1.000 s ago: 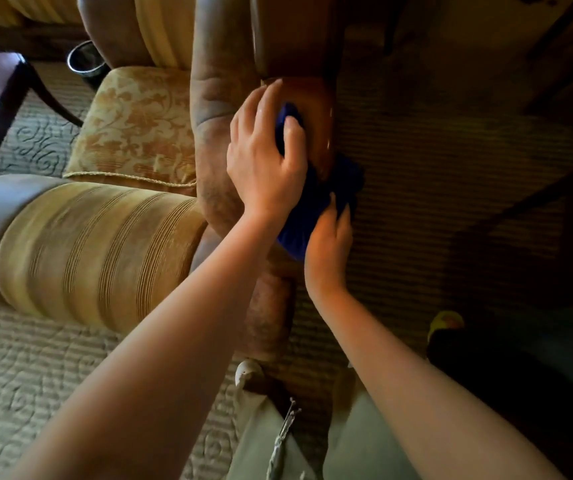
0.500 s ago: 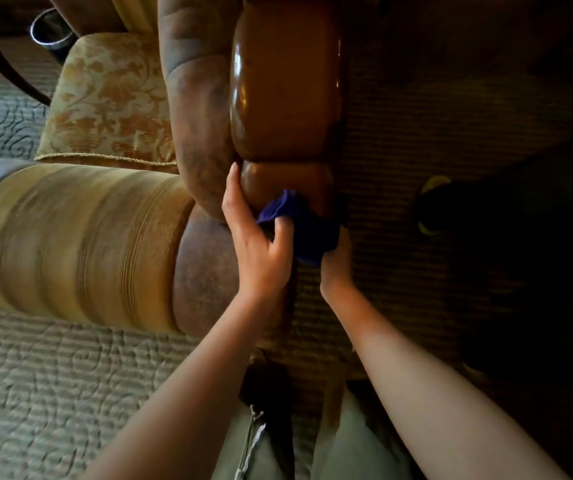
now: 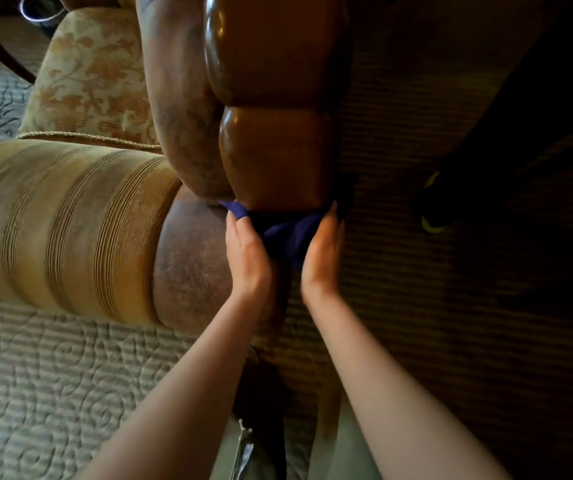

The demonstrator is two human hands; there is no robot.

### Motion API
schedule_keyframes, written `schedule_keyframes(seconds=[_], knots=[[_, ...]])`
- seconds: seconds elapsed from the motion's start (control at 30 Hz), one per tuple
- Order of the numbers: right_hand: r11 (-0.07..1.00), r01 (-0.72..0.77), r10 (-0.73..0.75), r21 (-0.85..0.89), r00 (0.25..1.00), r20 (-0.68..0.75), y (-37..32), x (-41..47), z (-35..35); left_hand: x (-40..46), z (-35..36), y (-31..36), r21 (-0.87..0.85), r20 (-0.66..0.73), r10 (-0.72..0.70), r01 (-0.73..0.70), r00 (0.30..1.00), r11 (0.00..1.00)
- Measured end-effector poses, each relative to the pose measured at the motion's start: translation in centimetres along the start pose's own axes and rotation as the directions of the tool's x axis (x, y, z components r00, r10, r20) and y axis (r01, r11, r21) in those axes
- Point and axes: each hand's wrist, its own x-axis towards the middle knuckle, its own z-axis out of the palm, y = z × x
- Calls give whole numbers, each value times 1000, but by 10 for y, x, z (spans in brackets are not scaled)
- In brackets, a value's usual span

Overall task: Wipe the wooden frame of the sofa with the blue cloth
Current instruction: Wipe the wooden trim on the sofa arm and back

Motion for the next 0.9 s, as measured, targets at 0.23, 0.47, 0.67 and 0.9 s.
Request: schedule_keyframes(seconds=[0.23,0.47,0.67,0.9], knots=[[951,-274,272,145,962,30,30,43,-6,9,9,-15,-125,-24,-369,363,929,923],[891,-397,389,223,918,77,46,7,-5,14,-1,-24,-202,51,-554,552,831,809],[970,-171,190,173,977,-99,19,-30,-4,-6,-17,-26,-378,259,-572,627,778,681],[944,-243,254,224,967,-23,24,19,3,-14,-10,-31,-541,327,-483,580,812,609]])
